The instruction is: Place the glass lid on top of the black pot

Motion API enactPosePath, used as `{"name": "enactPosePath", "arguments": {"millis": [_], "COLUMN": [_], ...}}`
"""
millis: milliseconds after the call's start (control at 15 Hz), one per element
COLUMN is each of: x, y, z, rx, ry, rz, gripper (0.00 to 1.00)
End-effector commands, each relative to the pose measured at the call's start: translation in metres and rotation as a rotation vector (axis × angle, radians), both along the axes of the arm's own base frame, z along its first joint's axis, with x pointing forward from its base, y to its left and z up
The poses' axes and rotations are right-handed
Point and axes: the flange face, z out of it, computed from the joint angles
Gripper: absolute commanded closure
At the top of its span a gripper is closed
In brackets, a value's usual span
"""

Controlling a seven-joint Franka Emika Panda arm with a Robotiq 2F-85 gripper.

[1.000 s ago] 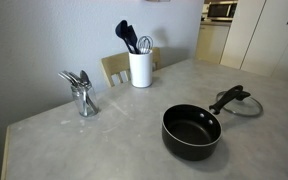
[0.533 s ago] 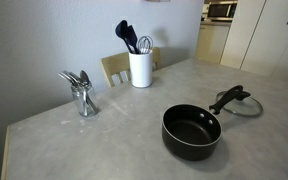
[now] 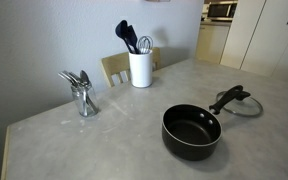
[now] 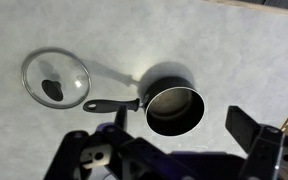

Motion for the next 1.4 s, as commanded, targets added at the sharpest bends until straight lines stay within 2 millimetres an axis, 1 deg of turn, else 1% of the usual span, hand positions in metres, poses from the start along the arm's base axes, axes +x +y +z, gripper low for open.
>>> {"name": "enactPosePath", "arguments": {"millis": [0,267,467,600,733,867,933,1000,1067,1200,1333], "x": [0.000,0.000,0.013,0.024,0.038,0.050,0.055,0.060,0.048,0.055,0.057], "y": [0.000,0.000,-0.008,-0.017,-0.030,-0.047,-0.058,-0.068,-0.048,-0.063,-0.066], "z": [0.001,0.001,-0.010,-0.018,-0.031,-0.050,-0.060,-0.063,-0.046,-0.060,-0.063], "rx": [0.000,0.000,-0.057,-0.092,-0.130,-0.164,-0.164,-0.105,-0.136,-0.117,-0.113], "ry": [0.001,0.001,-0.050,-0.083,-0.088,-0.094,-0.090,-0.089,-0.099,-0.085,-0.082], "rz": [0.000,0.000,-0.035,-0.032,-0.030,-0.038,-0.058,-0.099,-0.075,-0.100,-0.106], "gripper": [0.00,0.00,0.00,0.00,0.00,0.00,0.00,0.00,0.00,0.00,0.00]}}
